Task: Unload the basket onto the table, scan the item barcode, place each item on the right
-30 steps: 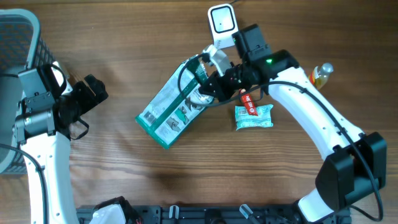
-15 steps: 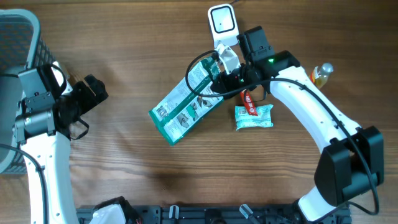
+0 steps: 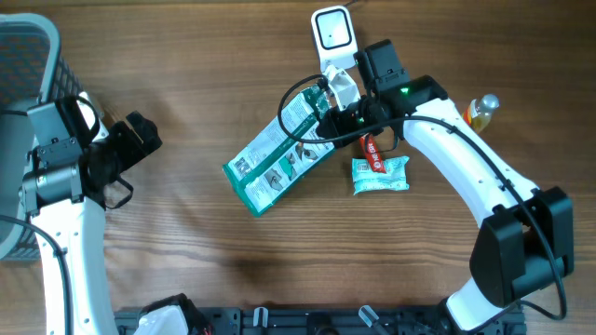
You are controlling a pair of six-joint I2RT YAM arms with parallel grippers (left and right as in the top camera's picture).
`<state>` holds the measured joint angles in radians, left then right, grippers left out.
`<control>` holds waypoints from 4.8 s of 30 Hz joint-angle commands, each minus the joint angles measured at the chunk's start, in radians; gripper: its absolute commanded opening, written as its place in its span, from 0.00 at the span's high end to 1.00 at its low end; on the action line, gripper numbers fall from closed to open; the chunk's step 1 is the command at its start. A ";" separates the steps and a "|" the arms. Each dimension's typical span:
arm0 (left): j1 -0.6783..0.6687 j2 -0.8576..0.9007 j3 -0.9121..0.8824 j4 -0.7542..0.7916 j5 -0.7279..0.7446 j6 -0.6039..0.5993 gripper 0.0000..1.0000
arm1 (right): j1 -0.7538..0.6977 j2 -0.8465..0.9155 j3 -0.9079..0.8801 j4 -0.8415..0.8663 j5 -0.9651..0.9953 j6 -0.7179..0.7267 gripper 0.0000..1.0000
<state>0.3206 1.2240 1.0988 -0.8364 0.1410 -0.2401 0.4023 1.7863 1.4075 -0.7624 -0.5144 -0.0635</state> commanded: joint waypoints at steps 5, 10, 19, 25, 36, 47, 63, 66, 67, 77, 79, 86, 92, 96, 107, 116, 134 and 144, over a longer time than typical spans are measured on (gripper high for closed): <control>-0.003 -0.005 0.001 0.054 0.086 0.015 0.00 | 0.000 0.024 -0.008 -0.002 0.010 0.036 0.96; -0.129 0.060 -0.029 0.041 0.393 0.154 0.33 | 0.000 0.024 -0.008 -0.039 0.010 -0.068 0.96; -0.487 0.527 -0.052 0.213 0.093 0.179 0.83 | 0.000 0.150 -0.008 0.106 0.048 -0.056 0.96; -0.487 0.603 -0.052 0.228 0.058 0.142 0.86 | -0.026 0.147 0.145 -0.008 0.069 0.225 0.22; -0.443 0.612 -0.046 0.253 -0.073 0.010 0.96 | 0.180 0.154 -0.082 0.019 0.127 0.735 0.29; -0.500 0.616 -0.046 0.118 0.026 -0.030 0.96 | 0.216 0.154 -0.368 0.443 0.095 0.919 0.47; -0.500 0.626 -0.072 0.162 0.026 -0.029 0.96 | 0.286 0.154 -0.531 1.034 0.031 0.953 0.61; -0.500 0.626 -0.108 0.204 0.026 -0.029 0.96 | 0.303 0.154 -0.531 1.069 0.133 0.847 0.96; -0.499 0.622 -0.106 0.215 0.024 -0.029 0.96 | 0.298 0.153 -0.531 1.064 0.097 0.797 0.96; -0.202 0.405 0.083 0.328 -0.011 -0.030 0.54 | 0.190 -0.312 -0.185 0.441 0.148 -0.355 0.96; -0.191 0.407 0.083 0.320 -0.011 -0.030 0.11 | 0.177 -0.307 0.021 0.223 0.191 -0.494 0.96; -0.192 0.407 0.083 0.320 -0.011 -0.030 0.00 | 0.164 -0.162 0.336 0.093 0.562 -0.847 0.96; -0.192 0.407 0.083 0.320 -0.011 -0.030 0.00 | 0.115 0.194 0.336 0.629 0.869 -1.045 0.96; -0.192 0.407 0.083 0.320 -0.011 -0.030 0.00 | 0.105 0.383 0.336 0.920 0.970 -1.279 0.96; -0.192 0.407 0.083 0.320 -0.011 -0.030 0.00 | 0.094 0.520 0.333 0.845 0.932 -1.151 0.96; -0.192 0.407 0.083 0.320 -0.011 -0.030 0.00 | 0.091 0.277 0.334 0.753 0.886 -0.921 0.96; -0.192 0.407 0.083 0.320 -0.011 -0.030 0.00 | 0.090 0.072 0.100 -0.171 0.275 0.066 0.00; -0.192 0.407 0.083 0.320 -0.011 -0.030 0.00 | 0.091 0.072 0.095 0.021 0.275 0.066 0.00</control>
<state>0.1272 1.6253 1.1824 -0.5190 0.1287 -0.2752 0.4946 1.8534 1.5013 -0.7578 -0.2516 -0.0067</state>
